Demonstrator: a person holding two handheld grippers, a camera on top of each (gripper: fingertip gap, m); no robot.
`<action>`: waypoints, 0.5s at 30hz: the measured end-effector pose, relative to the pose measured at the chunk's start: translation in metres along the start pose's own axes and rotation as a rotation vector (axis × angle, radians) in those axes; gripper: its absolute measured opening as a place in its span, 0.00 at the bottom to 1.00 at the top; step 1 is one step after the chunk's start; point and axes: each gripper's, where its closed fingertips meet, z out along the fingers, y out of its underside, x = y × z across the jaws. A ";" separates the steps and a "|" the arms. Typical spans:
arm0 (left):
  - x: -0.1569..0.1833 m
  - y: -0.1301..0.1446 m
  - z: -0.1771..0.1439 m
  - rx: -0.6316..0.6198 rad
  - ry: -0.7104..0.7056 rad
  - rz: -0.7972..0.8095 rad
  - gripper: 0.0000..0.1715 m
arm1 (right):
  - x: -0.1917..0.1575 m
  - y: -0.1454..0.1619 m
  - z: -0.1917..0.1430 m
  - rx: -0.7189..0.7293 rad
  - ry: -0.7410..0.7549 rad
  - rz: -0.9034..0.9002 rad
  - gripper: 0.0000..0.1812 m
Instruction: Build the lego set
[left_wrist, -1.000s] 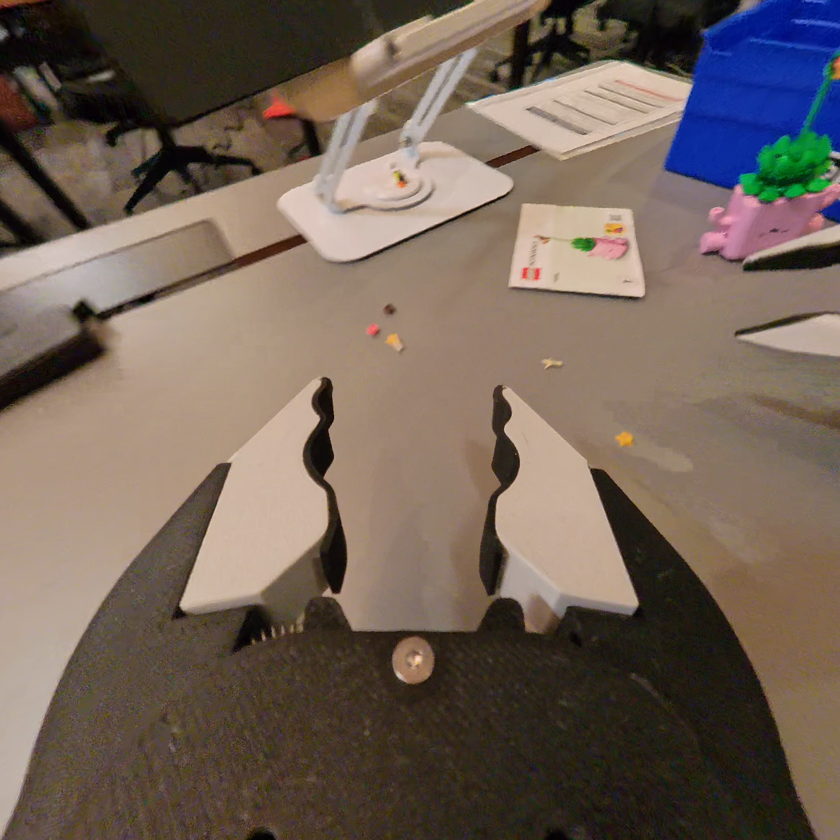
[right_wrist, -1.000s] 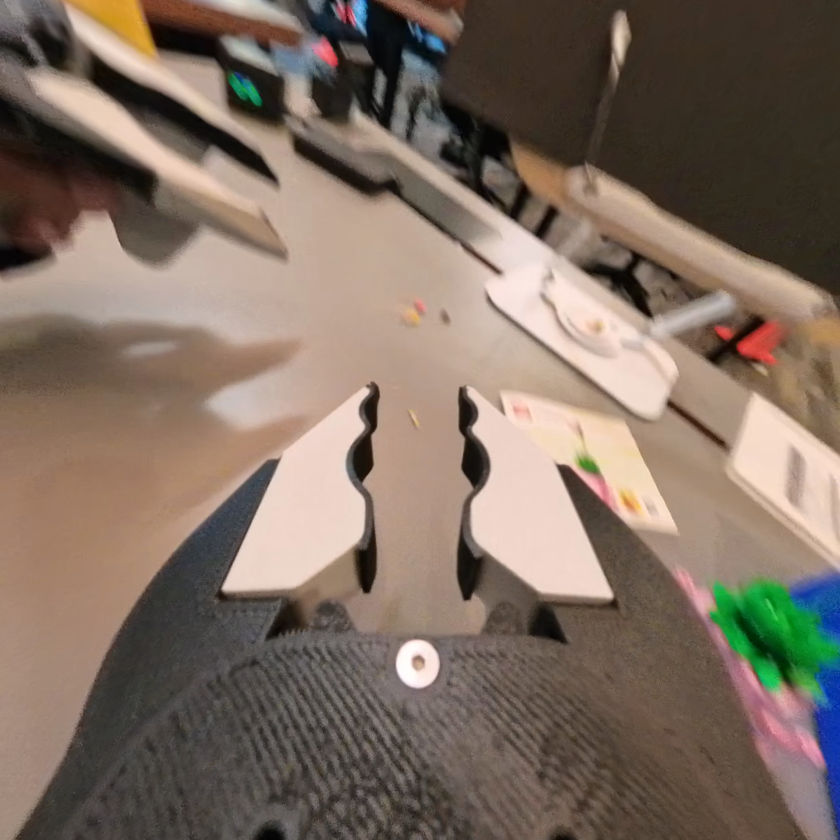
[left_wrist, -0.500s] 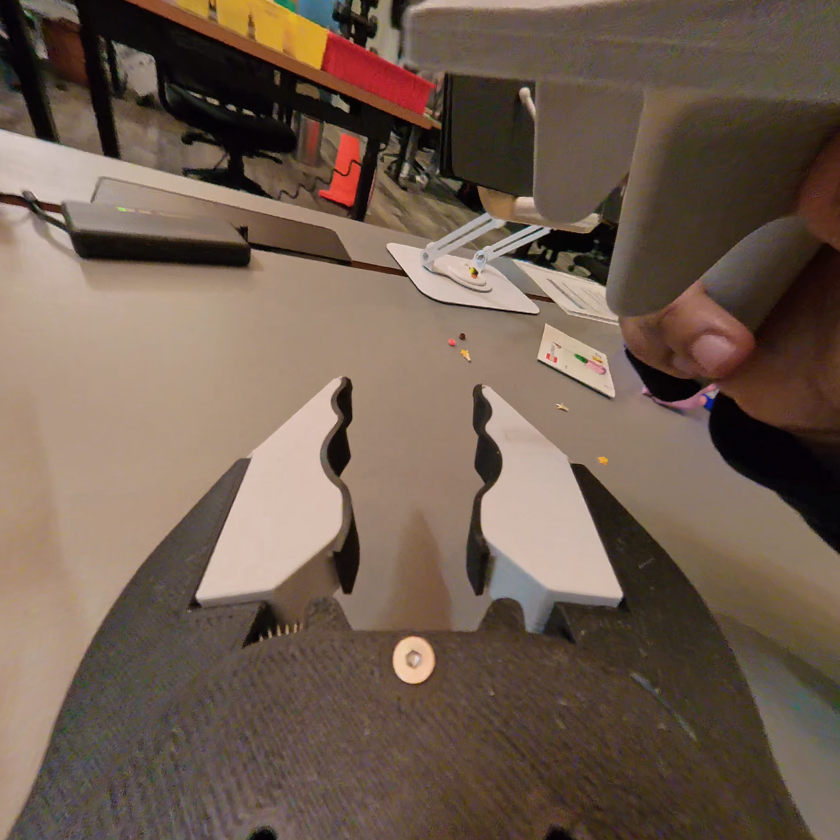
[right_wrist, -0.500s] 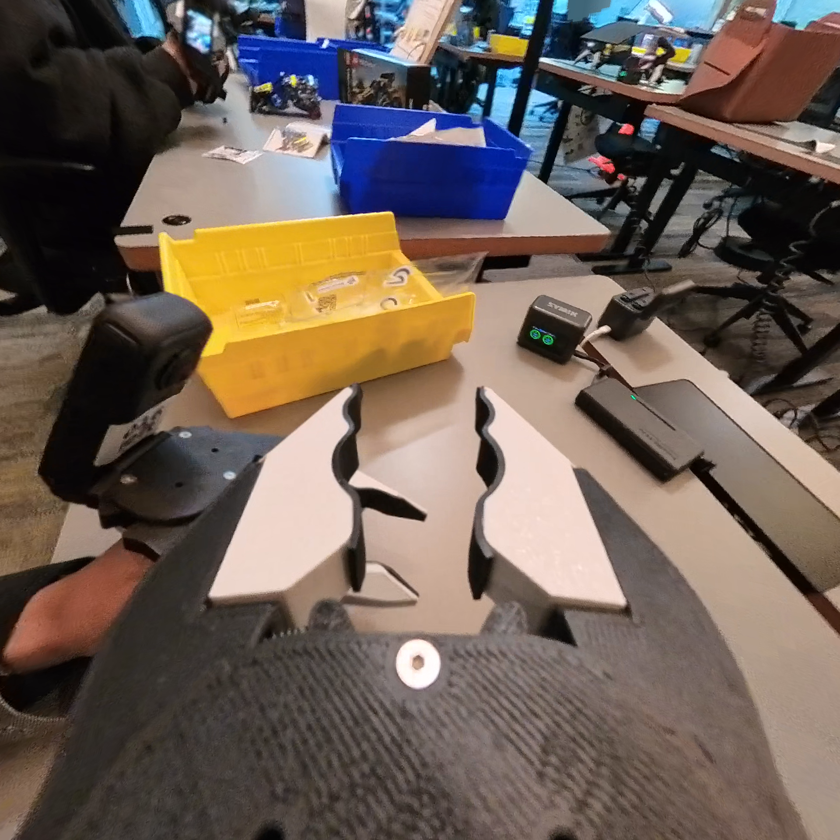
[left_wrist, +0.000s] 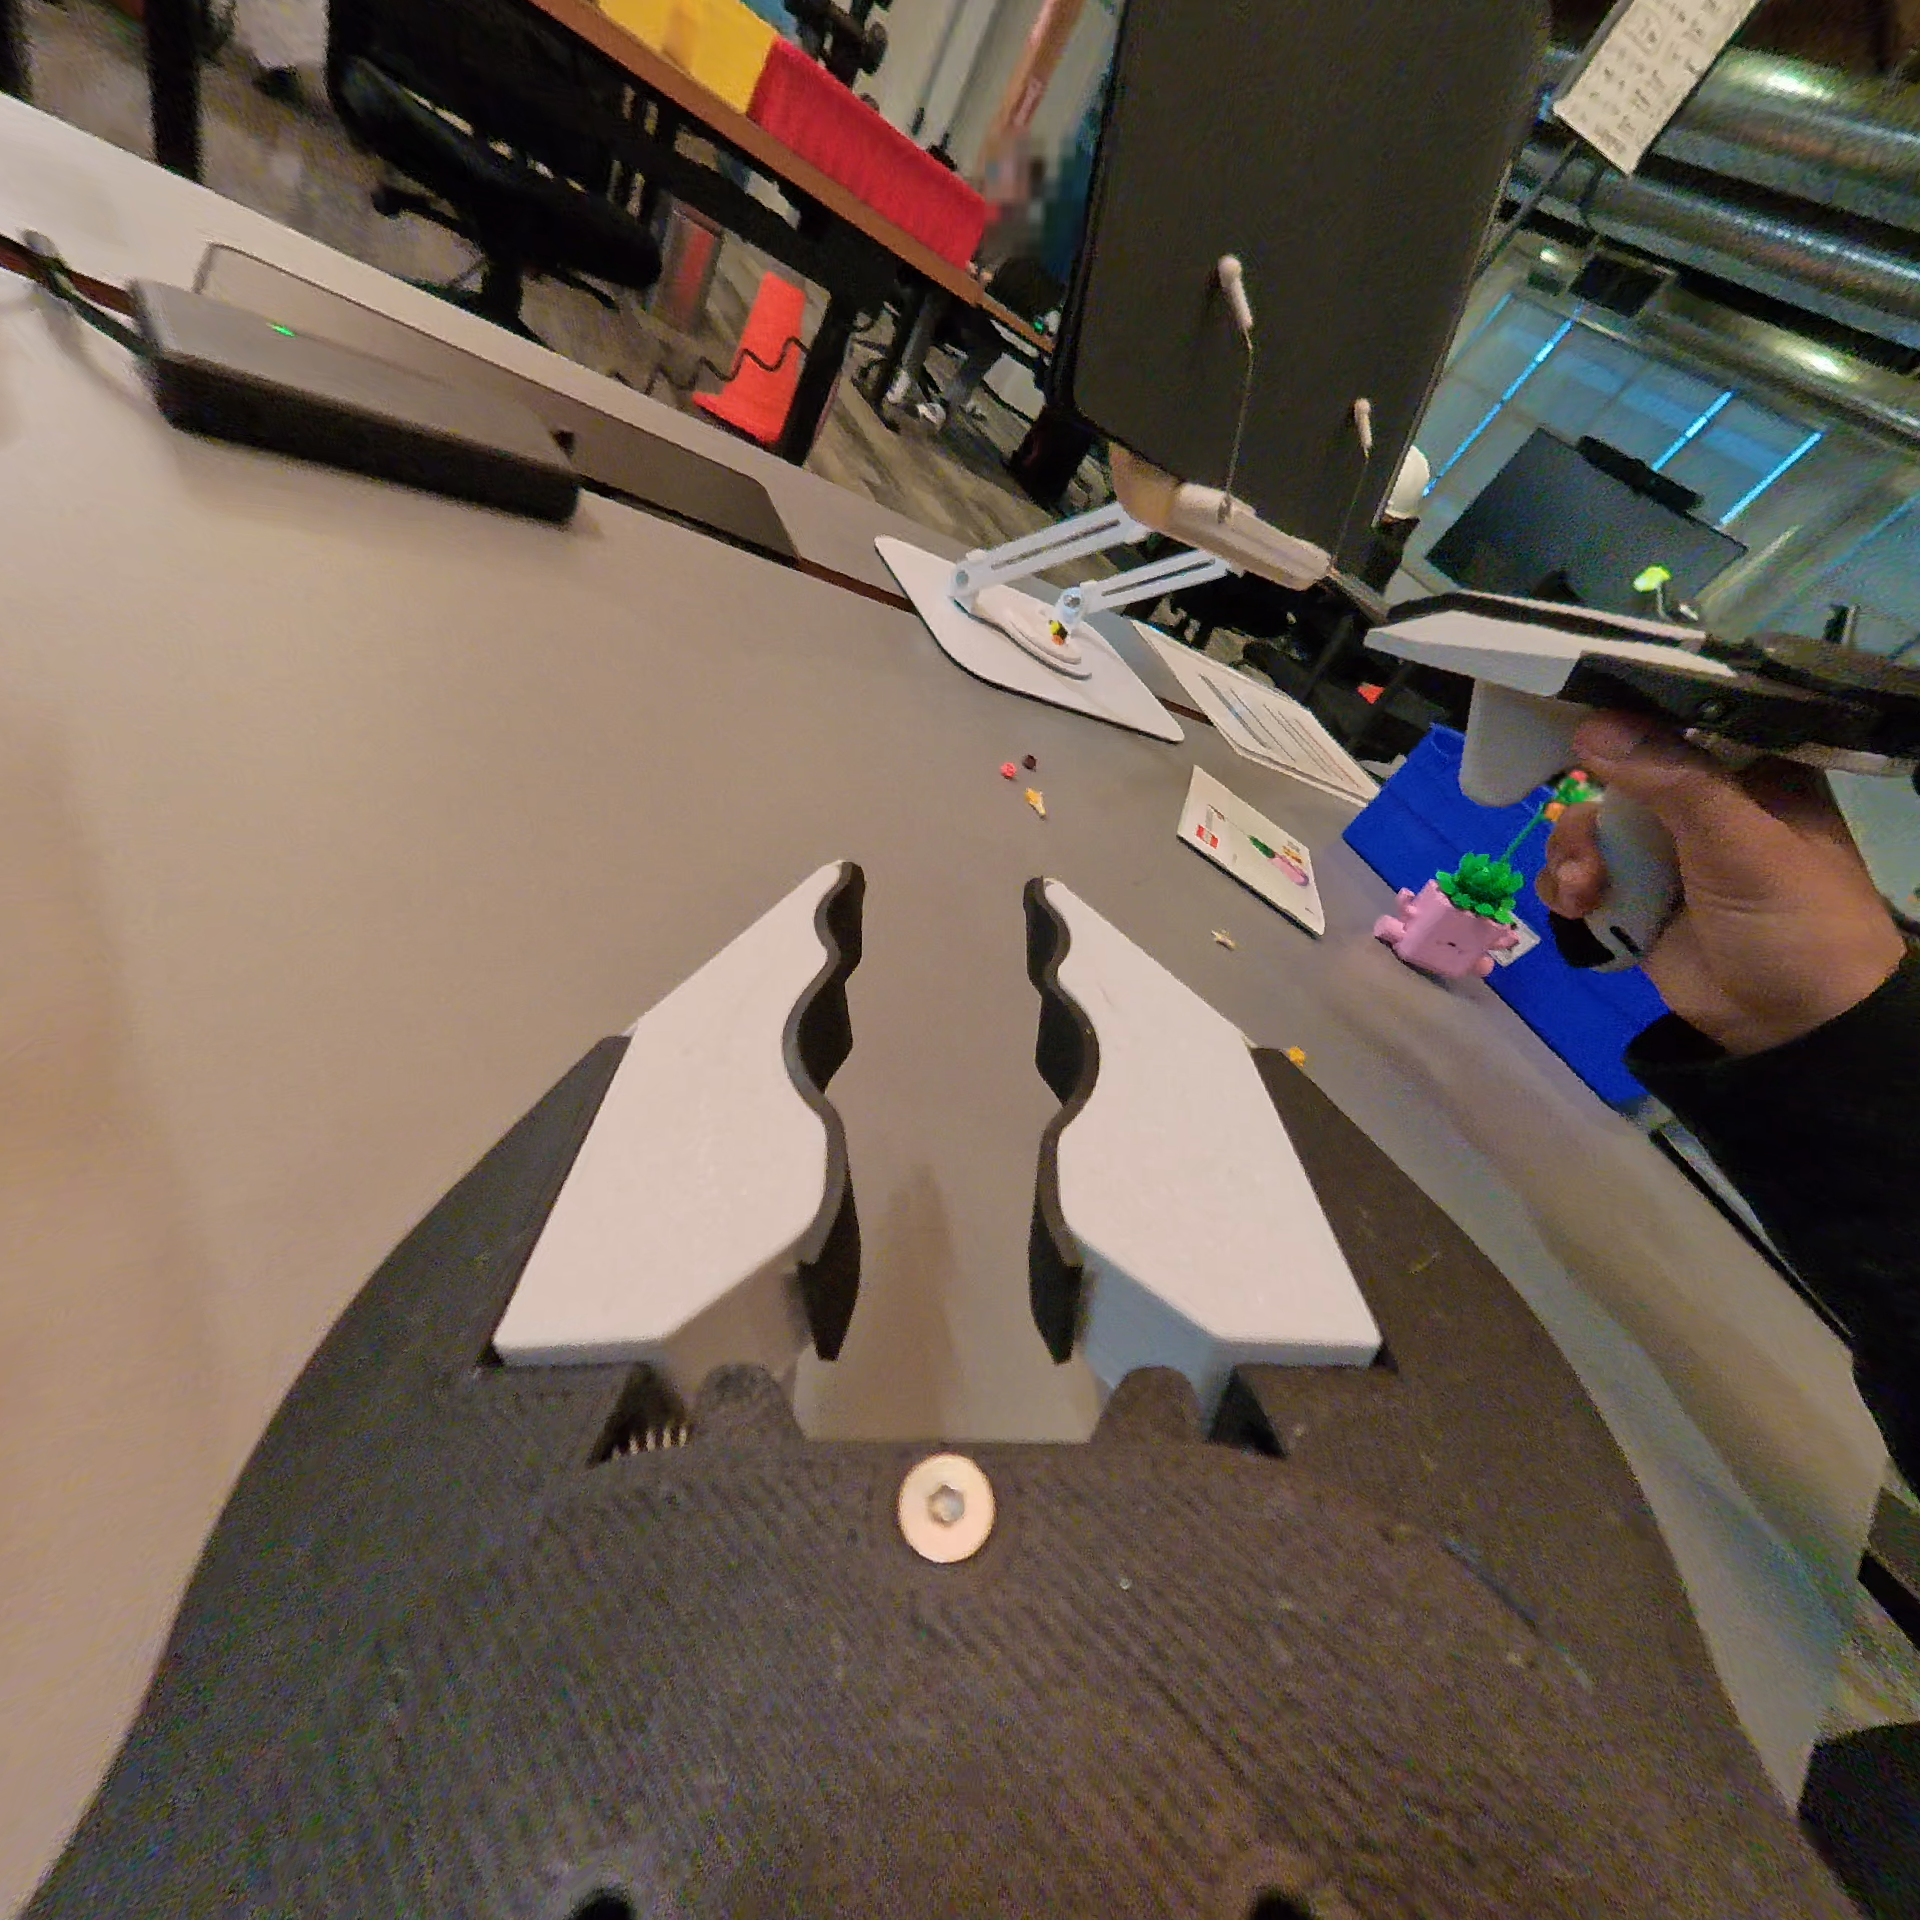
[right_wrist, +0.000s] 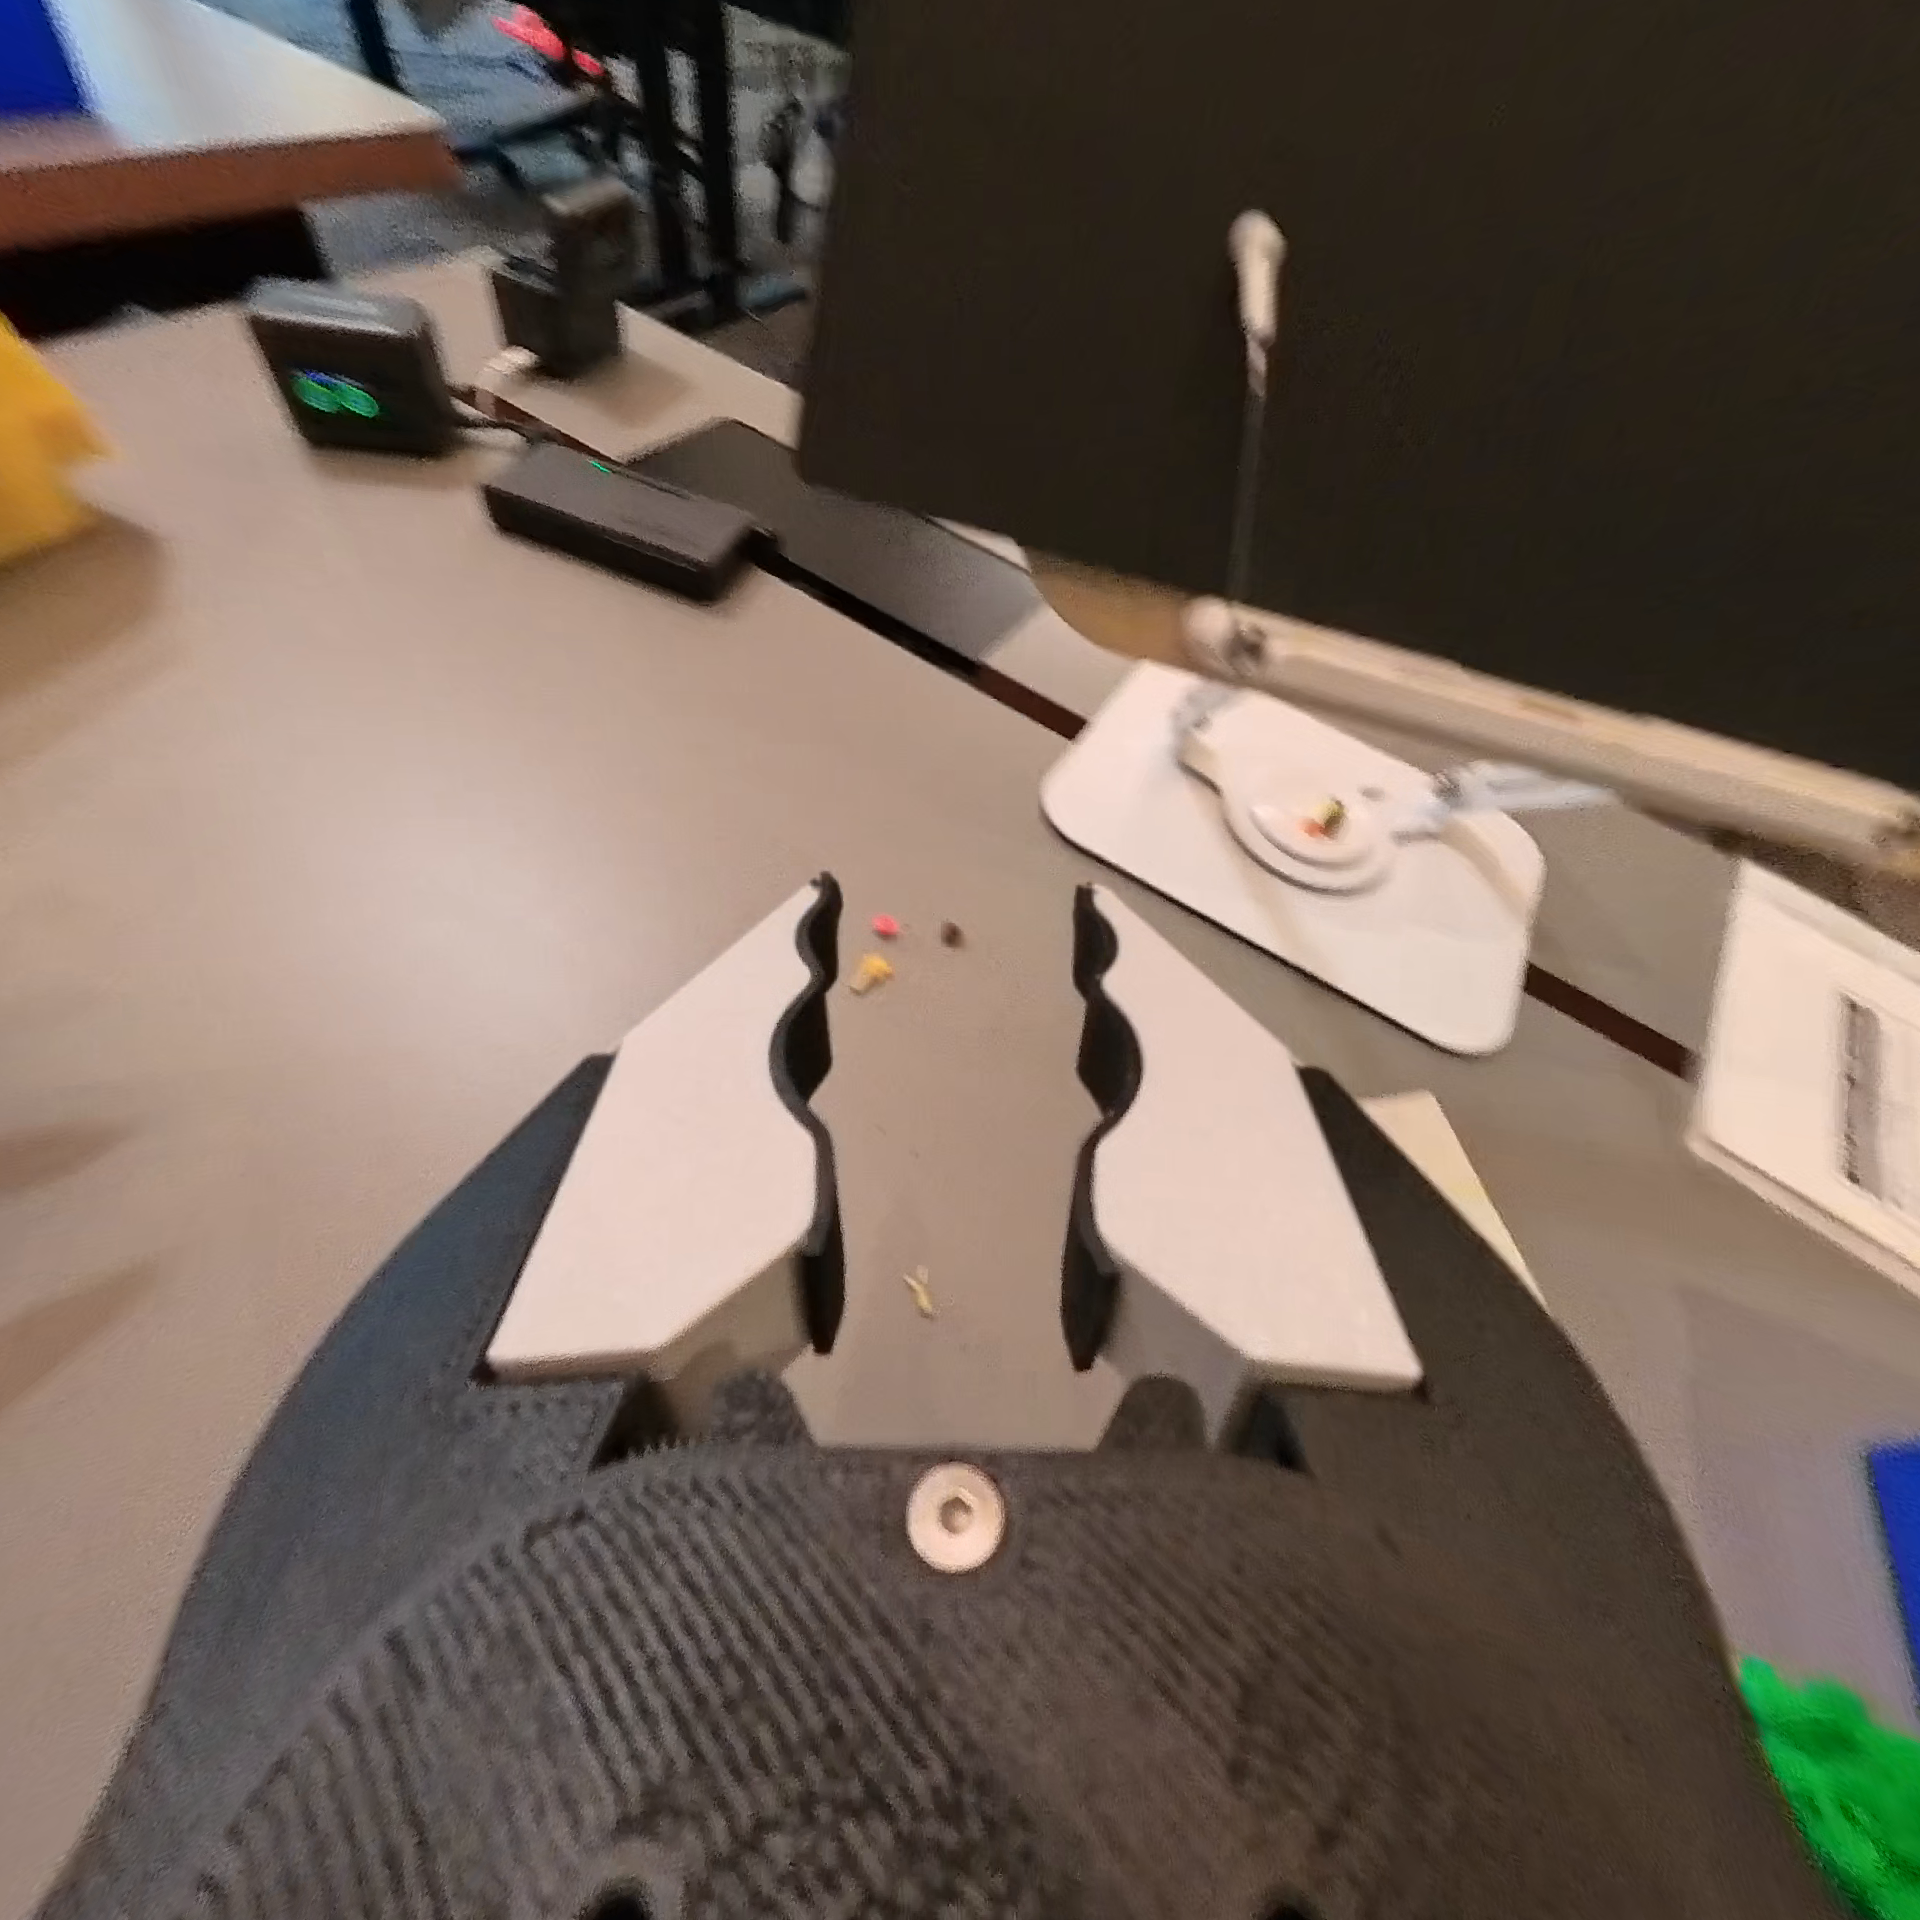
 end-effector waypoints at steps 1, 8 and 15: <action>0.004 0.003 0.003 -0.010 0.007 0.008 0.17 | 0.012 0.012 -0.001 -0.028 0.039 0.004 0.25; 0.024 0.023 0.018 -0.089 0.042 0.080 0.18 | 0.080 0.127 0.011 -0.425 0.217 -0.079 0.34; 0.027 0.032 0.023 -0.121 0.053 0.071 0.18 | 0.087 0.154 0.031 -0.523 0.191 -0.083 0.24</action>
